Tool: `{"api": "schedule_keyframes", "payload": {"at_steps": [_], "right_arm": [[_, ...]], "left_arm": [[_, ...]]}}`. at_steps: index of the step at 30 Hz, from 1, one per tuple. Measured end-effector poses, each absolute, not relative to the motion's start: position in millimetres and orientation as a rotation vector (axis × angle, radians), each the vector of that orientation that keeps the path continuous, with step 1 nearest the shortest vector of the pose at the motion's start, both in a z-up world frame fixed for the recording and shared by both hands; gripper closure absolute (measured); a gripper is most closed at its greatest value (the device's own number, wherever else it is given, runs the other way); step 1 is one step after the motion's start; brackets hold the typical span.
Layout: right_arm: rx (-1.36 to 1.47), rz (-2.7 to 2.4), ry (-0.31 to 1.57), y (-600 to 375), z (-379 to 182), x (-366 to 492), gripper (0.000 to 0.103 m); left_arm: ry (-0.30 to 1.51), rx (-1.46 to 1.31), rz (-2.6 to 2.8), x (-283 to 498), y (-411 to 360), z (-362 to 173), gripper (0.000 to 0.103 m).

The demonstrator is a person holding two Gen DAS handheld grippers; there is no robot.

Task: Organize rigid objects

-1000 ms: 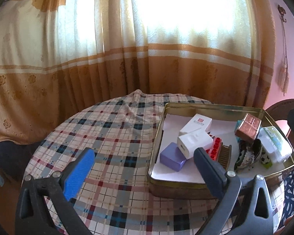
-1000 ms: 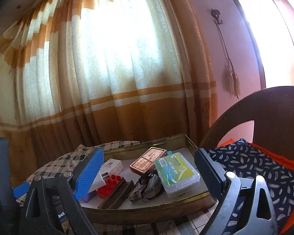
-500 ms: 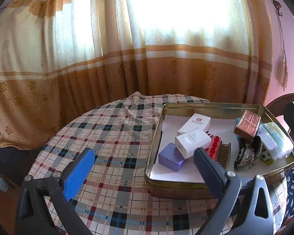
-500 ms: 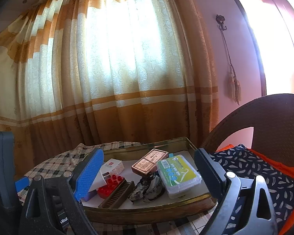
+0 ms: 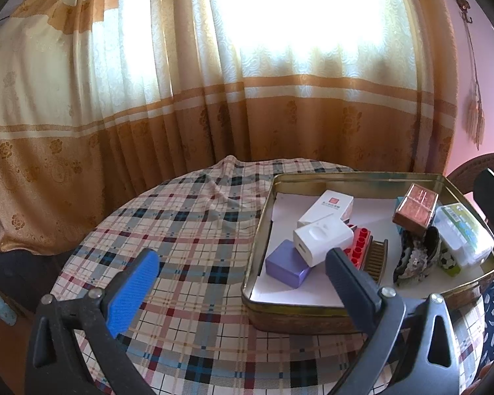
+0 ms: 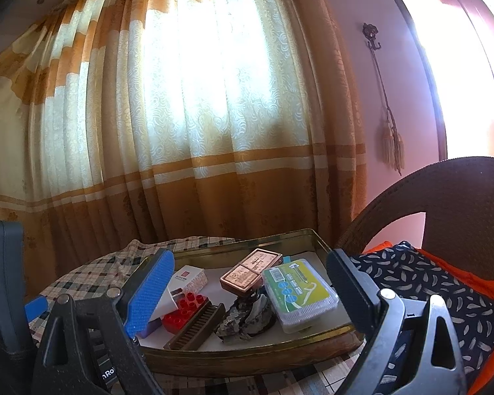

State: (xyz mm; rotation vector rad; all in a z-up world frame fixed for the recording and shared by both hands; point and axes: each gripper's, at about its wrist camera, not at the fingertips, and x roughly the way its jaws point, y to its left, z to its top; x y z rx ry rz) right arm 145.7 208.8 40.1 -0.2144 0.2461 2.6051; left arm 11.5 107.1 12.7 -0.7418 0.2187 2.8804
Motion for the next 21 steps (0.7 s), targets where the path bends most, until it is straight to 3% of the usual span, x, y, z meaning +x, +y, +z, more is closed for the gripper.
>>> {"api": "schedule_keyframes", "payload": {"at_steps": [21], "right_arm": [[-0.232, 2.598, 0.231, 207, 40, 143, 0.008]], "left_arm": [[0.193, -0.81, 2.806, 4, 112, 7, 0.0]]}}
